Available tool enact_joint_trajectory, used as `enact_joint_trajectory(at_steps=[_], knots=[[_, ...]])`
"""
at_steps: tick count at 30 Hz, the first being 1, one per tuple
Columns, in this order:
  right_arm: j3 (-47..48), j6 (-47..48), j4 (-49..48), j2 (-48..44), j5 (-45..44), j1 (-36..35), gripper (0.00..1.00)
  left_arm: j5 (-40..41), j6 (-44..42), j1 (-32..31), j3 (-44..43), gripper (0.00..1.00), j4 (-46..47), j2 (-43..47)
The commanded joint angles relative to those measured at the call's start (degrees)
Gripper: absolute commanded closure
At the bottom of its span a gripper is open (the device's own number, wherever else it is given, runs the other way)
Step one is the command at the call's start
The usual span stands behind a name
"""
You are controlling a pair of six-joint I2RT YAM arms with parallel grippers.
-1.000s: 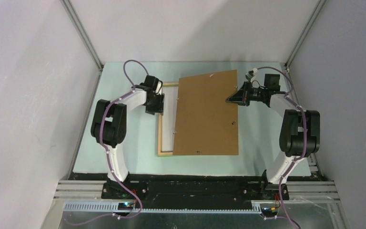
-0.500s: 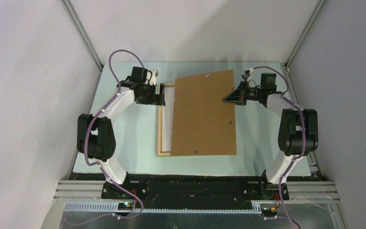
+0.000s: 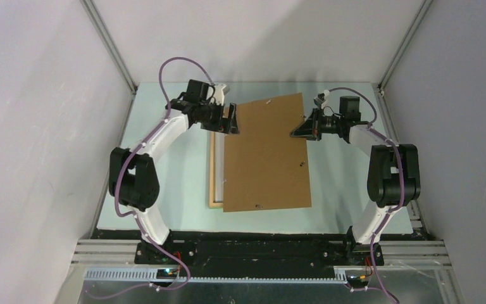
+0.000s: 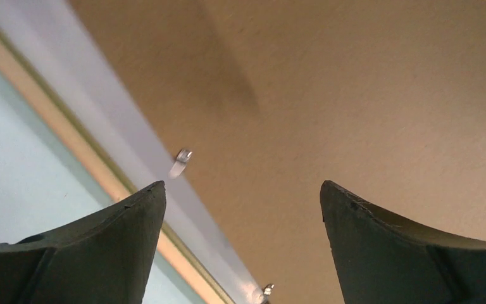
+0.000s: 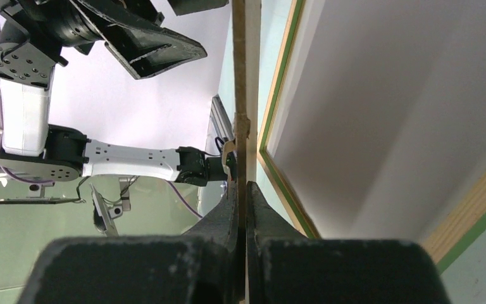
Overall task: Put the photo into the frame
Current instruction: Move the photo frame to the center of the board, then adjust the photo frame item.
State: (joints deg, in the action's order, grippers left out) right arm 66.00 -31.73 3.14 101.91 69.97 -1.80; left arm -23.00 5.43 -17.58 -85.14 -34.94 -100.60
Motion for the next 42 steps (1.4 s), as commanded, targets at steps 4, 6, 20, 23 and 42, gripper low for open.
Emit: enact_joint_trajectory(at_steps=[4, 6, 20, 23, 42], knots=[[1.1, -0.7, -0.1, -2.0, 4.4, -0.5, 1.0, -1.9, -1.6, -2.5, -5.1, 0.07, 0.5, -3.2], [1.1, -0.5, 0.1, -2.2, 4.4, -0.5, 1.0, -1.8, -1.6, -2.9, -5.1, 0.08, 0.5, -3.6], [1.1, 0.0, 0.8, -2.8, 4.7, -0.3, 1.0, 0.8, -3.1, -3.3, -5.1, 0.1, 0.5, -5.6], [1.1, 0.1, 1.0, -2.4, 5.2, 0.0, 1.0, 0.7, -3.5, -3.2, -5.2, 0.1, 0.5, -6.0], [1.1, -0.4, -0.4, -0.3, 6.5, 0.3, 1.0, -1.0, -4.4, -3.3, -4.3, 0.11, 0.4, -6.5]])
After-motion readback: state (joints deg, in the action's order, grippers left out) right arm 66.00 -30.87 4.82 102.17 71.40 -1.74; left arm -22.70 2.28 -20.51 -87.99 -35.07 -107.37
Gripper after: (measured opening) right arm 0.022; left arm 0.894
